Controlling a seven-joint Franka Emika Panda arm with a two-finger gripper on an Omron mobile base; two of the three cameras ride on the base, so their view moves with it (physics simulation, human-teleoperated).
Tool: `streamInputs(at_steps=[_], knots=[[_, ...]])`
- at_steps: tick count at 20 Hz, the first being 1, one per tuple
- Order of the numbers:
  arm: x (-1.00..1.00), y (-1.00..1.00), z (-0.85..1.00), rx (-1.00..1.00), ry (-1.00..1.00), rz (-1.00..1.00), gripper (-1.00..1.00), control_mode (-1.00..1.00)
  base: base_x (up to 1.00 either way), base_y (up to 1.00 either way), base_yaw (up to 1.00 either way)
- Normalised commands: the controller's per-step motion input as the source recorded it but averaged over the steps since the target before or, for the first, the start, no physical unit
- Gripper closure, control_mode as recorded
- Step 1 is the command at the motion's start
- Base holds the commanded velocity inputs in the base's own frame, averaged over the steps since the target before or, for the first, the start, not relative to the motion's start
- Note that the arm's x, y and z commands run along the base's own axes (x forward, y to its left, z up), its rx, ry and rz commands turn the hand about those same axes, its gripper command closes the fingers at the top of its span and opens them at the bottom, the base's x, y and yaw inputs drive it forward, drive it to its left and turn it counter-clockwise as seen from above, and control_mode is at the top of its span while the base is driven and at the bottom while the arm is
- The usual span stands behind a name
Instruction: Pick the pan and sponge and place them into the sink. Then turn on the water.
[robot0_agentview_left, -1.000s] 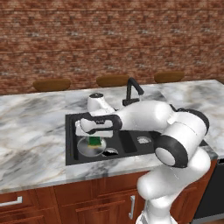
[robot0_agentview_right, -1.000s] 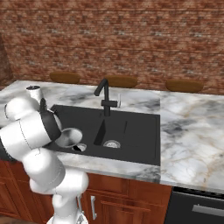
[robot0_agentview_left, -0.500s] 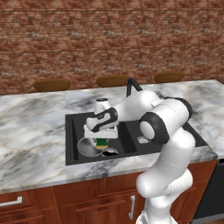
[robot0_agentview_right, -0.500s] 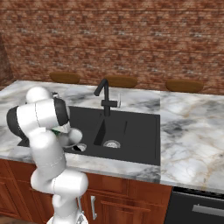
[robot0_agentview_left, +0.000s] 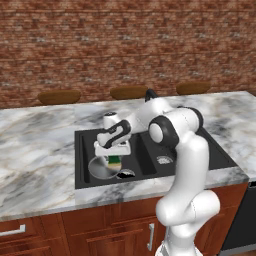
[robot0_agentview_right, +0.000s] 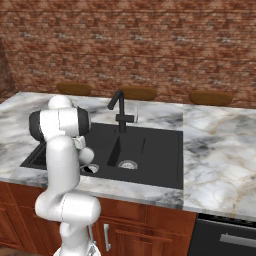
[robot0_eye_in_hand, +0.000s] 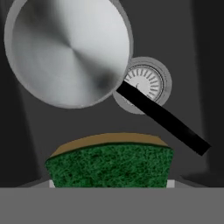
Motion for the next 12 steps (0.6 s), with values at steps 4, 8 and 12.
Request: streamInputs(at_steps=[4, 8, 12], knots=[[0.33, 0.00, -0.46, -0.04, 0.00, 0.00, 1.00, -1.00, 0.00, 0.00, 0.00], [0.24, 0.02, -0.62, -0.01, 0.00, 0.00, 1.00, -1.00, 0.00, 0.00, 0.00], [0.49, 0.15, -0.55, -0.03, 0.00, 0.00, 1.00, -1.00, 0.00, 0.00, 0.00]])
